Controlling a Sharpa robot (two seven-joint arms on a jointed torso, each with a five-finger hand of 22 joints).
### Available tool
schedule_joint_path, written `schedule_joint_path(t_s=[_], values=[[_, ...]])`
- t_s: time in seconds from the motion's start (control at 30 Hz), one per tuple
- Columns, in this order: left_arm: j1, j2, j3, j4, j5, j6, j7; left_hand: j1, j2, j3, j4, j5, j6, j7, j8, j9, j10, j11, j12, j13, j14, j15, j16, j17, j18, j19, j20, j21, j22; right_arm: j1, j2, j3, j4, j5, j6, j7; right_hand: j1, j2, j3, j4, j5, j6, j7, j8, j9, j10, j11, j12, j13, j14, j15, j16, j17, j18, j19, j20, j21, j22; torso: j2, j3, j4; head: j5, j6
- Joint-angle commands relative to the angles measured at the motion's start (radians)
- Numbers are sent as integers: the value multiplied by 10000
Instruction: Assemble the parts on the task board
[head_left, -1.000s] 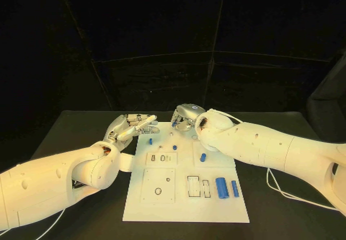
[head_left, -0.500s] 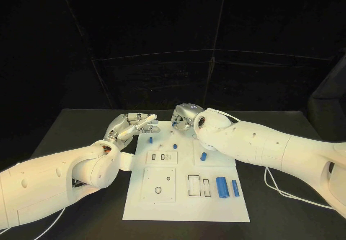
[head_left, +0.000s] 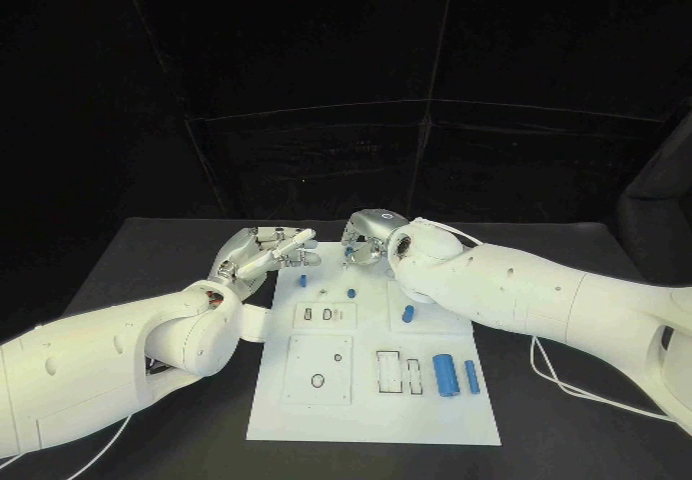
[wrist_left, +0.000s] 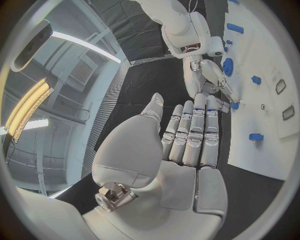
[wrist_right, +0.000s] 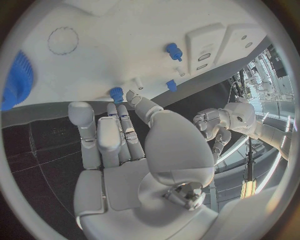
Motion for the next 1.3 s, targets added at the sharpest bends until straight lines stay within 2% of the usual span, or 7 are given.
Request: schedule_joint_path(t_s=[0.03,0.33,0.5,0.63,0.83,1.03,1.3], values=[[20,-16,9,18,3,14,35,-62,-5,-22,-45,-10,33,37,-67,-9,6,28,-48,-12,6,25,-71,11,47,12,-1,27,-17,24,-206,7,248,30,-550,113,22,-105,-277,109,36,-144,23,-46,-1,-129,8,112,24,49,87,44,150,45,43,25,39,107,12,3,-20,43,29],[21,-81,8,9,3,91,52,-56,0,-21,-53,-9,32,36,-72,-9,5,29,-53,-12,6,26,-75,12,47,11,0,25,-19,23,-1691,6,1704,733,-1443,409,193,29,-580,357,408,-28,0,1,32,913,-129,709,92,196,-10,410,691,-40,392,-50,341,583,-14,22,-89,59,66],[21,-120,7,-8,3,169,55,-34,24,-12,-75,-9,40,19,-77,-6,14,21,-62,-9,19,23,-83,17,50,13,0,23,-23,94,-2953,1,2806,1431,-759,479,95,51,-626,580,783,130,-88,13,37,2425,-402,1413,368,301,-200,696,1170,-139,723,-198,685,1183,-27,40,-151,18,112],[20,-126,6,-47,4,226,63,-30,29,-11,-80,-9,44,14,-78,-5,17,19,-63,-9,23,22,-84,18,50,14,0,23,-24,134,-3507,-2,3147,1777,-182,163,-258,-278,-1043,937,816,78,-297,14,32,3424,-644,1970,803,384,-400,961,1641,-239,1016,-399,989,1730,-17,74,-234,22,137],[20,-112,5,-94,4,275,62,-30,30,-12,-81,-9,45,11,-79,-5,18,17,-65,-9,25,22,-85,19,51,14,0,22,-25,162,-3837,-4,3175,1835,366,-536,-424,-645,-2376,1696,1458,-115,-439,82,46,3407,-746,4201,2944,489,-552,1430,2496,-366,1315,-584,1325,2335,-1,97,-269,-37,147],[18,-61,4,-121,4,331,118,-25,39,-10,-88,-9,49,3,-81,-4,22,13,-69,-8,29,20,-89,21,51,15,0,21,-27,173,-3760,-5,2861,1749,548,-1331,221,-385,-3246,2353,1621,-358,-320,173,53,2867,-690,8467,7619,572,-406,1809,3243,-430,1508,-514,1613,2854,0,94,-241,-85,168],[14,-28,2,-180,4,365,125,-25,39,-10,-88,-9,49,3,-81,-4,22,13,-69,-8,29,20,-89,21,51,15,0,21,-27,174,-3377,-7,2512,1733,721,-1588,526,-248,-3515,2615,1641,-538,-256,180,43,2946,-588,9842,9231,644,-374,2033,3750,-495,1604,-416,1783,3158,7,78,-217,-86,149]])
